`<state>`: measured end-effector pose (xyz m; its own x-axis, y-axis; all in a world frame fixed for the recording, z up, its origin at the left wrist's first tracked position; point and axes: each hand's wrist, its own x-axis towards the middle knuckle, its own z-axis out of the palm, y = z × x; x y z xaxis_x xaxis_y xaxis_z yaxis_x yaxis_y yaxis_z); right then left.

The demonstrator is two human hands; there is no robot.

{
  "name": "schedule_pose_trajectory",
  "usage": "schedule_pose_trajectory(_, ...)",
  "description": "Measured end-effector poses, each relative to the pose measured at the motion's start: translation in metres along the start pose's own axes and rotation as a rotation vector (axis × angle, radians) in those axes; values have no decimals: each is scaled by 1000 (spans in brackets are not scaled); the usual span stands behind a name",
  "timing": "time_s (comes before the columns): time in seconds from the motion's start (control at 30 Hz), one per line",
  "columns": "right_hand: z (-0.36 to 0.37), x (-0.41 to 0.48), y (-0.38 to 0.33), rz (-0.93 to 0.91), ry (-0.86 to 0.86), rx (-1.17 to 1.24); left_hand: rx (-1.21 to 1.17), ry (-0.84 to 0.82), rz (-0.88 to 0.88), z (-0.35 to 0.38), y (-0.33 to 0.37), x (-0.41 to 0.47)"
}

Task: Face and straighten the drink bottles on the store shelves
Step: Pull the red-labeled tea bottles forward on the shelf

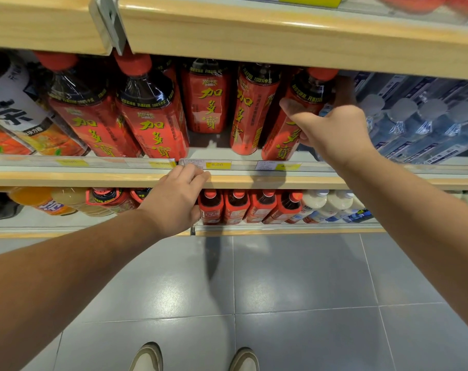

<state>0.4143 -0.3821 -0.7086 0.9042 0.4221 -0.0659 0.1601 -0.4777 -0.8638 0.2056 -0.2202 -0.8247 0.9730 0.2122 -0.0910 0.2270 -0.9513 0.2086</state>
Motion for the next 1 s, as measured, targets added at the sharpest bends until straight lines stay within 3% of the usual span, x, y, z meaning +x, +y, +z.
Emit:
schedule_pose_trajectory(0.43,1,2,9,22,-27,-10,16,-39,-8,-2,1,-2)
schedule_pose_trajectory(0.73,-13,-18,24,6,-33,-230,-18,-156,-52,-10,0,-4)
schedule_pose_trajectory(1.0,-3,-54,23,-84,-186,-348,-50,-220,-134,-34,-8,-23)
